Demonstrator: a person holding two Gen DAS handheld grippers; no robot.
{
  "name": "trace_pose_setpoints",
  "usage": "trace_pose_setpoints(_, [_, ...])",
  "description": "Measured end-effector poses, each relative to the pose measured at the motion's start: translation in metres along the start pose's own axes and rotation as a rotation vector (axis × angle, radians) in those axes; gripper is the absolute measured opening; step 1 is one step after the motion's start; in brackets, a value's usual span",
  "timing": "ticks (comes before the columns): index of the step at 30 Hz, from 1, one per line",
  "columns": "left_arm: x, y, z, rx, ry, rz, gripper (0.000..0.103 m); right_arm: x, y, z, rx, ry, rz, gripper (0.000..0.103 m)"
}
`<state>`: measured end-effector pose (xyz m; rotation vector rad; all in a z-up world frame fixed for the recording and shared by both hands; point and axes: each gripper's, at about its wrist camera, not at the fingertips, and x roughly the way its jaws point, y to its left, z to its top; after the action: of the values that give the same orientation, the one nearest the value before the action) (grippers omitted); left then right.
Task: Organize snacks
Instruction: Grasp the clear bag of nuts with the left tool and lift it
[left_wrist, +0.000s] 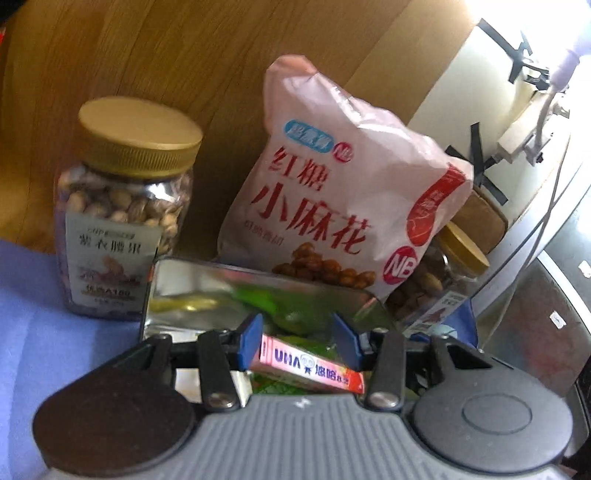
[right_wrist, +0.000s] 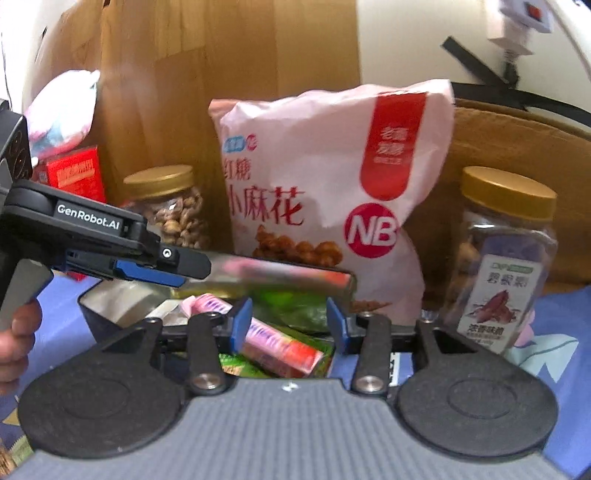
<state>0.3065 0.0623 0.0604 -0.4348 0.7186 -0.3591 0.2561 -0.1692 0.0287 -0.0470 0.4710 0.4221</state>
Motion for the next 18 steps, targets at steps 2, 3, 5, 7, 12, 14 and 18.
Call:
trace_pose_setpoints(2, [-0.014, -0.006, -0.001, -0.007, -0.005, -0.044, 0.042, -0.017, -0.003, 0.002, 0.019, -0.025, 0.006, 0.048])
trace_pose_setpoints(3, [-0.027, -0.01, -0.004, -0.001, -0.012, -0.082, 0.042, -0.027, -0.004, 0.001, 0.028, -0.042, 0.014, 0.048])
trace_pose_setpoints(5, [-0.052, -0.02, -0.019, 0.034, -0.023, -0.124, 0.042, -0.058, -0.005, -0.006, 0.058, -0.081, 0.048, 0.048])
trace_pose_setpoints(7, [-0.069, -0.025, -0.037, 0.061, 0.002, -0.14, 0.042, -0.085, -0.005, -0.022, 0.075, -0.067, 0.104, 0.048])
trace_pose_setpoints(12, [-0.07, -0.024, -0.093, 0.036, 0.167, -0.172, 0.042, -0.124, -0.003, -0.083, 0.132, 0.071, 0.158, 0.057])
trace_pose_setpoints(14, [-0.068, -0.022, -0.108, 0.015, 0.207, -0.174, 0.042, -0.131, -0.001, -0.101, 0.149, 0.114, 0.149, 0.058])
trace_pose_setpoints(18, [-0.065, -0.02, -0.133, -0.042, 0.288, -0.2, 0.042, -0.13, 0.003, -0.116, 0.16, 0.151, 0.132, 0.075])
